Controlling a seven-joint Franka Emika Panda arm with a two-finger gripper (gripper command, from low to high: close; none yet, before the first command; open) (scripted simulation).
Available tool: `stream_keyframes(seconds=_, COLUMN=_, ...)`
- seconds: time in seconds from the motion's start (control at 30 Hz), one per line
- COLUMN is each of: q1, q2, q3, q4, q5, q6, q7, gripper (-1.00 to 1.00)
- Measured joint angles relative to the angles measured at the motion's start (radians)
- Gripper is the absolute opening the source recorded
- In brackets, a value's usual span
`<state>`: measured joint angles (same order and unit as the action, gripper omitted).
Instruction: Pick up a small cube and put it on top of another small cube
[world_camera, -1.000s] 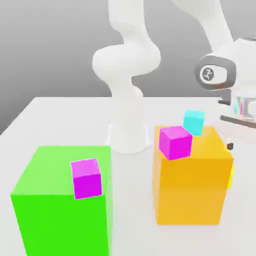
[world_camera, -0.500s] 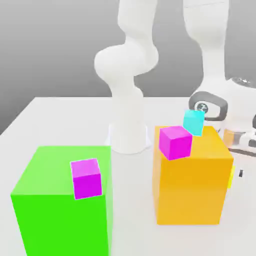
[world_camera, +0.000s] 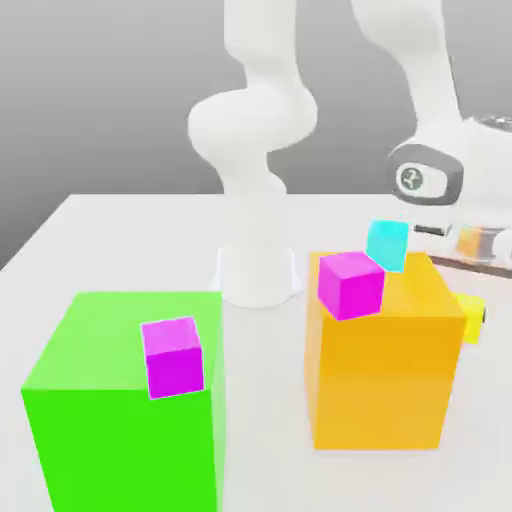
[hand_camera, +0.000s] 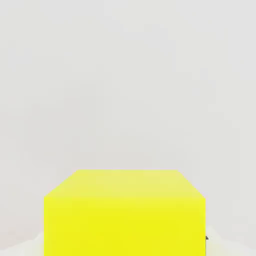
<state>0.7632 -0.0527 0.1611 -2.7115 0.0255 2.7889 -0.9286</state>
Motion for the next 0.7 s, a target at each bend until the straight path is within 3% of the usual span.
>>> stream_keyframes(seconds=0.6, q1=-0.237, q2=-0.652, q3=-0.087, q4=0.105, q5=0.061, q6=-0.762, q7=0.519, gripper=-1.0)
stream_keyframes(seconds=0.7, q1=-0.285, q2=-0.685, q3=-0.081, q4=0.055, q5=0.043, q6=-0.842, q7=0.594, gripper=-1.0)
